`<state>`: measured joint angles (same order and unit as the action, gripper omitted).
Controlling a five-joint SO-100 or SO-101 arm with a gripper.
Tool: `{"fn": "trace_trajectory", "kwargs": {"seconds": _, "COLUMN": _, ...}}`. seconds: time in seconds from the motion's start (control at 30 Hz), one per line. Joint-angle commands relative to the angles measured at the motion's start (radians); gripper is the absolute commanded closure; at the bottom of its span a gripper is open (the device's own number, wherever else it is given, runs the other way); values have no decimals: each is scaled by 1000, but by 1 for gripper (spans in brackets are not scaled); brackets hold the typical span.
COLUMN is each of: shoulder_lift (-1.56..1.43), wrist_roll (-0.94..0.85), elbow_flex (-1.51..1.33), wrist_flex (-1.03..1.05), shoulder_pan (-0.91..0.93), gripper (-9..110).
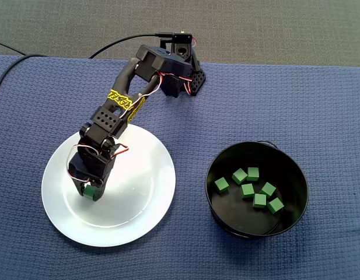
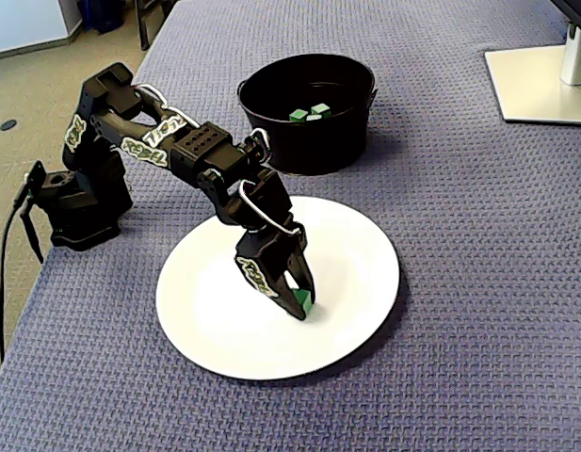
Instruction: Pick up the items on the white plate and put them in the black container.
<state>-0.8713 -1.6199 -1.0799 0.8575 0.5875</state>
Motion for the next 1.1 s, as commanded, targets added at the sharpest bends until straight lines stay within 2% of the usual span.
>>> {"fn": "trace_trajectory", "kwargs": {"seconds": 0.0, "shoulder_lift": -164, "wrist_roll": 98, "elbow_flex": 176, "wrist_flex": 146, "shoulder_pan": 11, "gripper": 102}}
{"fn": "trace_trajectory", "kwargs": {"seconds": 0.13, "shoulder_lift": -279, "wrist_roll": 213, "elbow_flex": 347, "wrist_flex": 304, "shoulder_pan": 25, "gripper": 102}}
{"fn": "trace_trajectory", "kwargs": {"seconds": 0.23, "shoulder_lift": -399, "wrist_roll": 331, "elbow_flex": 407, "wrist_flex": 337, "shoulder_pan": 11, "gripper": 102}}
{"fn": "trace_trajectory", "kwargs": {"seconds": 0.4, "shoulder_lift": -681, "wrist_roll": 502, "elbow_flex": 351, "wrist_flex": 236, "shoulder_pan": -84, "gripper": 102}}
{"fn": "trace_trajectory", "kwargs": {"seconds": 0.53, "shoulder_lift": -907, "wrist_roll": 617, "elbow_flex": 311, "wrist_flex": 101, "shoulder_pan": -233, "gripper": 102}}
{"fn": "trace_trajectory", "kwargs": {"seconds": 0.63, "shoulder_lift": -1042, "wrist_roll": 529, "elbow_flex": 241, "wrist_flex": 34, "shoulder_pan": -420, "gripper": 102}}
{"fn": "trace_trajectory", "kwargs": {"seconds": 0.73, "shoulder_lift": -1163, "wrist_roll": 388, "elbow_flex": 38, "wrist_flex": -98, "shoulder_pan": -621, "gripper": 102}}
{"fn": "trace_trajectory", "kwargs": {"seconds": 0.8, "shoulder_lift": -1230, "wrist_roll": 259, "elbow_flex": -169, "wrist_flex": -253, "shoulder_pan": -736, "gripper": 102}}
{"fn": "trace_trajectory", "kwargs": {"seconds": 0.9, "shoulder_lift": -1272, "wrist_roll": 129, "elbow_flex": -537, "wrist_flex": -650, "shoulder_pan": -841, "gripper": 102}}
{"fn": "trace_trajectory", "kwargs": {"seconds": 1.0, "shoulder_lift": -1273, "wrist_roll": 112, "elbow_flex": -788, "wrist_flex": -851, "shoulder_pan": -900, "gripper": 102}}
{"fn": "trace_trajectory", "kwargs": {"seconds": 1.07, "shoulder_lift": -1272, "wrist_roll": 169, "elbow_flex": -862, "wrist_flex": -848, "shoulder_pan": -920, "gripper": 102}}
